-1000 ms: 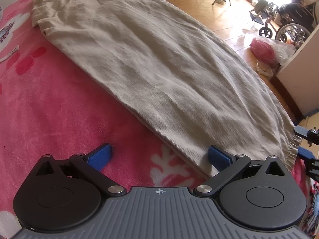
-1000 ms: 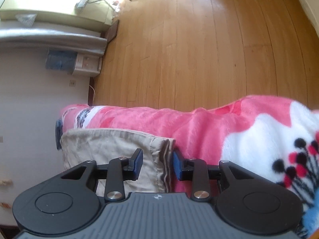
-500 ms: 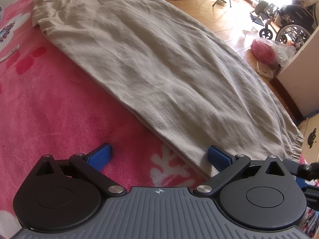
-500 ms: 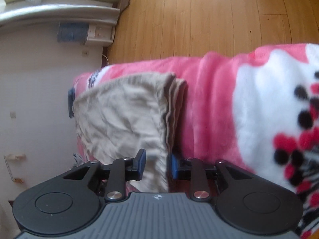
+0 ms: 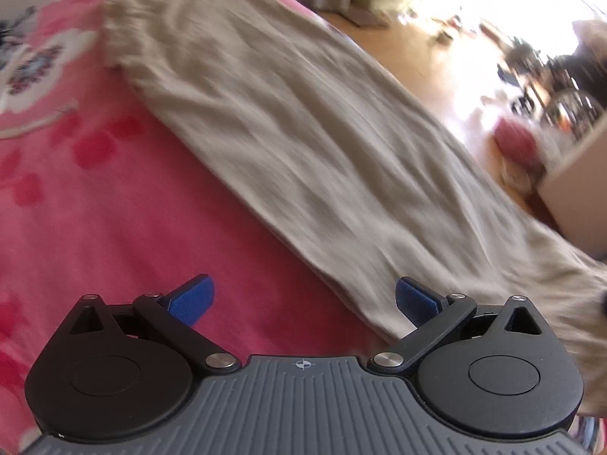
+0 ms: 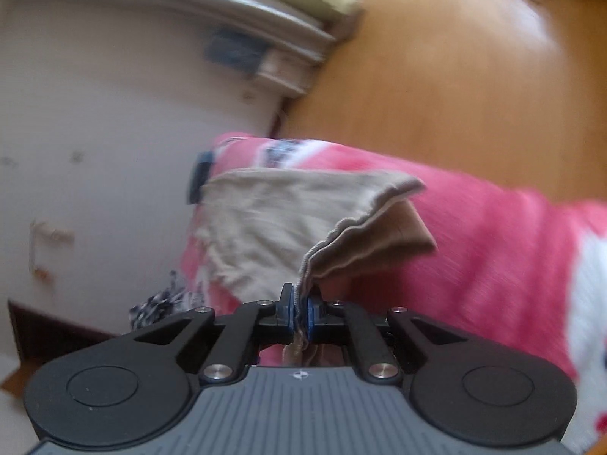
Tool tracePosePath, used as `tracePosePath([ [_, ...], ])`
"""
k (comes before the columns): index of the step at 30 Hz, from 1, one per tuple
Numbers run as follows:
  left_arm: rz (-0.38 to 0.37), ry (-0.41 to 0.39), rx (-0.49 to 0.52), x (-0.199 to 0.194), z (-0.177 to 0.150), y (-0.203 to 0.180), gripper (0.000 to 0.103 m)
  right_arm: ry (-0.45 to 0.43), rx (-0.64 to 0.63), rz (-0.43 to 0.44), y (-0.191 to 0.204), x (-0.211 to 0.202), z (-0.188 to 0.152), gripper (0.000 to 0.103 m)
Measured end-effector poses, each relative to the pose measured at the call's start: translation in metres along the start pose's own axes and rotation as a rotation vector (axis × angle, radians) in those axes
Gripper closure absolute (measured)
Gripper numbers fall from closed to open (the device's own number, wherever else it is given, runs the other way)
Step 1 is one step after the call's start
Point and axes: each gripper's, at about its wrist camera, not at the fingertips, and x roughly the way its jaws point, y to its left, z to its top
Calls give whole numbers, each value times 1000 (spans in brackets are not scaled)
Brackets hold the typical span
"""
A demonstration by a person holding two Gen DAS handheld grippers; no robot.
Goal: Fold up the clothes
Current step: 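Grasp the trouser leg end with the right gripper and lift it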
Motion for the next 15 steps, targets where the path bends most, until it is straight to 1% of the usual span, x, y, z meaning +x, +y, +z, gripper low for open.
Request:
tracePosePath([
  [2,6,-24,-31,-2,11,16,0,5,-36,33,20,7,10,97],
  [4,14,-49,-39,-2,23,27,0,13,-63,67,40,17,20,97],
  [8,51,-96,-1,6,53,46,1,34,-138,123,80,40,40,97],
  [12,74,-163,3,16,85,68,2,64,-210,169,126,83,65,97],
  [15,92,-232,21,22,99,87,3,103,-253,195,157,121,80,97],
])
